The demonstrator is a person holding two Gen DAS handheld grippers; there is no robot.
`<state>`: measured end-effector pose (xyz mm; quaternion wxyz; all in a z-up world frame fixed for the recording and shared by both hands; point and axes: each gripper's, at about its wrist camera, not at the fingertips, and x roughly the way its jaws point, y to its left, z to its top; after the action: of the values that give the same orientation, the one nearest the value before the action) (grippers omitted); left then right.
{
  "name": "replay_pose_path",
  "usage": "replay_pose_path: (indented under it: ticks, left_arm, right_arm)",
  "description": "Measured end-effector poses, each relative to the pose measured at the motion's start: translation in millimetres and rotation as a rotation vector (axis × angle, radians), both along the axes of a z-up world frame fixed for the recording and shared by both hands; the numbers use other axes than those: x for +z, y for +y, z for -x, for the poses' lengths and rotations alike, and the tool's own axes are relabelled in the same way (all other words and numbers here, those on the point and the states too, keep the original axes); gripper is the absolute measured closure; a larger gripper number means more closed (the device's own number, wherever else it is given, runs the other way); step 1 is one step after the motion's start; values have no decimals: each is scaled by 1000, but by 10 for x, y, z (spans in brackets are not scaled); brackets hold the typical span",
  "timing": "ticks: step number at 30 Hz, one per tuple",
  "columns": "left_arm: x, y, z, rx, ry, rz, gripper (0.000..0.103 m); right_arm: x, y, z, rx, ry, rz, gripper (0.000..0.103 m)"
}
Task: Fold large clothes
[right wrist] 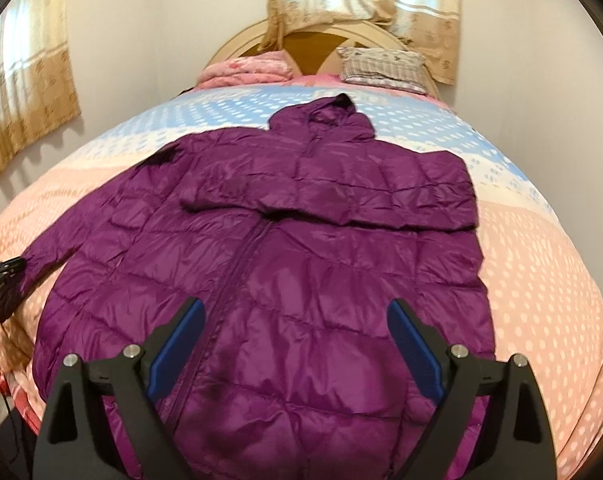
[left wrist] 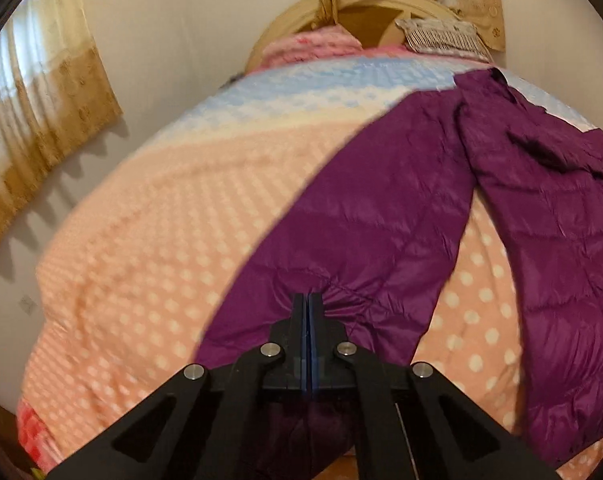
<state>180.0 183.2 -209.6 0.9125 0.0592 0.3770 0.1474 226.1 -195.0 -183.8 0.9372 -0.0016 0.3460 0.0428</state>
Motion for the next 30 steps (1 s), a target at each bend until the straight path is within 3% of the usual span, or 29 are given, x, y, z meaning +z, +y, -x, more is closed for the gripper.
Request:
replay_pose_path:
  ticks: [6,13,21,30]
  left_arm:
    - [310,206,-9,43,-74,-34,103]
    - [853,61,-164,41,-213,-117,103]
    - [1291,-647,-526,-123,-311,-176,103]
    - [1314,-1744,-799,-337,-334,-217,103]
  right_arm:
    - [-37,-250,30,-76,-10,-79,9]
    - [-5,-381,66,-99,-17,-101,9]
    - [18,-575,91,-128,-31,-135,8]
    - [-34,-792,112,-166,-30,-174,8]
